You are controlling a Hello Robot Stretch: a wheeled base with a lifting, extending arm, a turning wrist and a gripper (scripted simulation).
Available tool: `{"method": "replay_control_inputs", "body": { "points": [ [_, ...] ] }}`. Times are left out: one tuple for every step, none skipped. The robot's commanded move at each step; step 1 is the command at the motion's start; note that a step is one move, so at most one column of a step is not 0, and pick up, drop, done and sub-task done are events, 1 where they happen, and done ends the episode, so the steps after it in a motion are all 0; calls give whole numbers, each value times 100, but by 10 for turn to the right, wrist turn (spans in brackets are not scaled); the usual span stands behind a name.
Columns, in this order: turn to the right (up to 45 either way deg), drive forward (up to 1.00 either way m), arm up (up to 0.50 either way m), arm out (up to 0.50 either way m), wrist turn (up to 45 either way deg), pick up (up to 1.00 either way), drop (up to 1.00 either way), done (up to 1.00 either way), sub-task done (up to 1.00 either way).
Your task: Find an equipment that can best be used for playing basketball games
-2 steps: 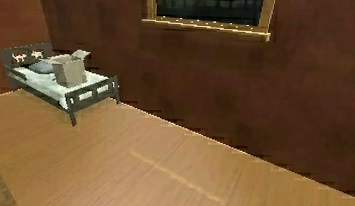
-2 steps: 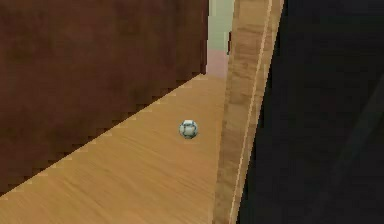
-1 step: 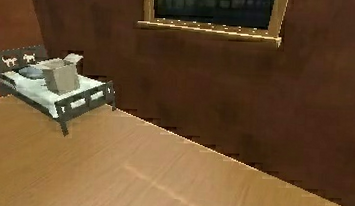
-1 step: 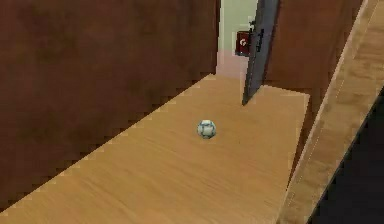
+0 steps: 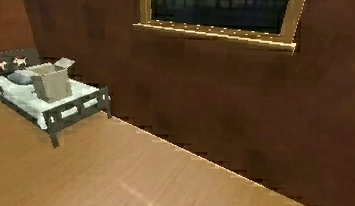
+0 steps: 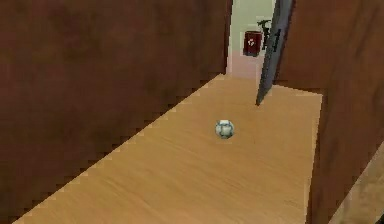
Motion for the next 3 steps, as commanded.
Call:
{"method": "replay_control_inputs", "body": {
  "points": [
    [450,0,0,0,0,0,0,0,0],
    [450,0,0,0,0,0,0,0,0],
    [210,0,0,0,0,0,0,0,0]
  ]
}}
